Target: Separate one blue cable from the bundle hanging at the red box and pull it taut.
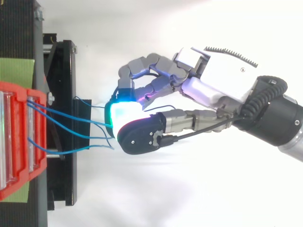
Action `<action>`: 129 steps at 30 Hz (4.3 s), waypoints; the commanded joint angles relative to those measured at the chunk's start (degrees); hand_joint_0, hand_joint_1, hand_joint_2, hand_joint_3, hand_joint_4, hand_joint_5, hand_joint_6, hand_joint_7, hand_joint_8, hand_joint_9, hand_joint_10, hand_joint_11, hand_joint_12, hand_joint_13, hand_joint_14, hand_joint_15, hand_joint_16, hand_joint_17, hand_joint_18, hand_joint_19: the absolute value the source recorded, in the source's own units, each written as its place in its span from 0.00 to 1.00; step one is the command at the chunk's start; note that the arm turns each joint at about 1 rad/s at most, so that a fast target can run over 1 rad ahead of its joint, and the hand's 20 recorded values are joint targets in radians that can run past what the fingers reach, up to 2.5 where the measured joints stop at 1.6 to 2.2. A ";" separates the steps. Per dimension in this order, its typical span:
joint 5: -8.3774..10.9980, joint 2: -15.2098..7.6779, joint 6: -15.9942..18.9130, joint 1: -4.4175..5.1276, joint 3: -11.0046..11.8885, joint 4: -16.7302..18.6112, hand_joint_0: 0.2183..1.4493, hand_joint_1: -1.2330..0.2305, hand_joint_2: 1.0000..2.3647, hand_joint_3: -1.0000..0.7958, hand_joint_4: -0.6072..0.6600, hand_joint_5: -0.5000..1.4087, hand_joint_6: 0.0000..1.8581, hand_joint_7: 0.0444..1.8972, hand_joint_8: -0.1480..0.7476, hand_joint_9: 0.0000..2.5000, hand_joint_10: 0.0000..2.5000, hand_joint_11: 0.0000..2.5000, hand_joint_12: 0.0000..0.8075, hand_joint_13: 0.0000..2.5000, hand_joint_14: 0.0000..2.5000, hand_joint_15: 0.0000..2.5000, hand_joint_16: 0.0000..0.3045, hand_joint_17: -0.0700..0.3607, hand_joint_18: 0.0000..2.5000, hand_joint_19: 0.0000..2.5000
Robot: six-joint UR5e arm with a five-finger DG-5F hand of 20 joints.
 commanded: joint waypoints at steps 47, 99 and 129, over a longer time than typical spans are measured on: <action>-0.90 0.17 0.53 0.36 0.10 -0.73 0.26 0.38 0.00 0.28 0.64 0.15 0.44 0.53 0.56 0.43 0.01 0.49 0.46 0.49 0.01 0.57 0.16 0.42 0.36 0.29; 0.51 0.09 0.09 0.45 0.98 -0.47 0.32 0.54 0.01 0.43 0.60 0.16 0.45 0.60 0.54 0.47 0.01 0.53 0.41 0.52 0.01 0.62 0.14 0.39 0.35 0.31; 0.77 0.09 0.00 0.45 0.98 -0.29 0.34 0.34 0.01 0.38 0.60 0.15 0.48 0.62 0.56 0.48 0.01 0.54 0.40 0.54 0.01 0.62 0.14 0.39 0.37 0.30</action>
